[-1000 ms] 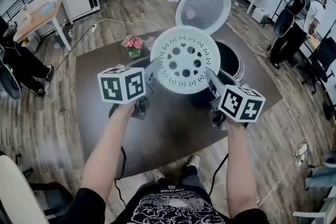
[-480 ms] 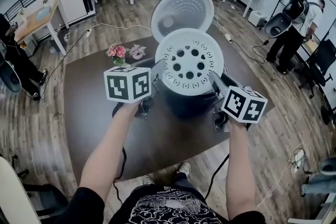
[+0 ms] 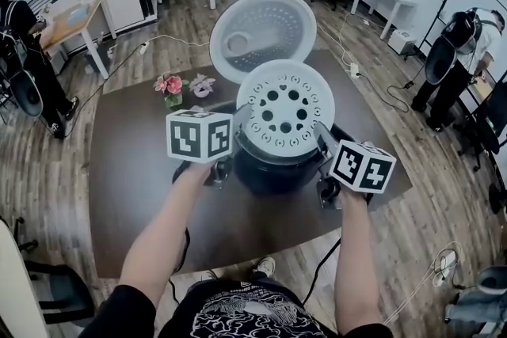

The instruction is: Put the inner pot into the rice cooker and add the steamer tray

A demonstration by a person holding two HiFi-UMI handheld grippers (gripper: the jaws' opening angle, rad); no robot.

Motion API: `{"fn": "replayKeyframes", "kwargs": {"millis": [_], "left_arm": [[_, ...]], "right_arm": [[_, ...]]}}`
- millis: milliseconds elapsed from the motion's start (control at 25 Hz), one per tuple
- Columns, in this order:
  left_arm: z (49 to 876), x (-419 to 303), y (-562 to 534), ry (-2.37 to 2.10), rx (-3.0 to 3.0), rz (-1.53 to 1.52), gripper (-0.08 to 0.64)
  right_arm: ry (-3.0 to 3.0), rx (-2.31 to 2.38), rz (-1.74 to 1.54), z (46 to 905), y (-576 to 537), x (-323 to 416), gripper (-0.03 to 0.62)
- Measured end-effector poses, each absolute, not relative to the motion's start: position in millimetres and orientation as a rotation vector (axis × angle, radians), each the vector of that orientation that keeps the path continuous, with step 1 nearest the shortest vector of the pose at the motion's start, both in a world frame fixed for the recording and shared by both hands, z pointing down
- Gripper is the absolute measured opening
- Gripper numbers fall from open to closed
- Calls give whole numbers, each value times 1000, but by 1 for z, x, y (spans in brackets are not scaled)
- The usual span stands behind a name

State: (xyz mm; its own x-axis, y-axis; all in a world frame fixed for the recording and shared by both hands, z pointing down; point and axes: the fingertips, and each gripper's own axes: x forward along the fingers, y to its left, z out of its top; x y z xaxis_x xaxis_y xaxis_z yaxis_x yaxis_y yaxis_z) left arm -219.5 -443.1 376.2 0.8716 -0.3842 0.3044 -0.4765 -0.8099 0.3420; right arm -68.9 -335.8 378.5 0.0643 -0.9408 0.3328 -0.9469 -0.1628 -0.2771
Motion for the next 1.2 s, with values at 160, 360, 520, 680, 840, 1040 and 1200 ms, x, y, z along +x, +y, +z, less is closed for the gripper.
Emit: {"fn": "replayKeyframes", "kwargs": {"millis": [160,360,520,680,840,1040,1200], "left_arm": [[389,-216,-443,-672,2613,332,101],[396,-181,-439,-716,2587,372,101],[387,-215,-443,-705,2602,392,103],[388,-222,-442,-712,2623,418,112],[396,-218,-444,-712,2634,429,118],[396,-220,-443,-701,2638,431,125],[401,-217,-436,-695,2649,436,143]], "right_arm": [[-2037,2229,709,392,-340,-63,130],[-2030,2190,742,396,-339,-25,129],[-2022,2203,750,388,-343,-61,130],[-1995,2218,709,384,-343,-69,133],[-1970,2230,681,391,-344,-64,137],[-1938,2224,662,389,-343,-66,147],[-1909,2234,641,392,-338,-63,158]]}}
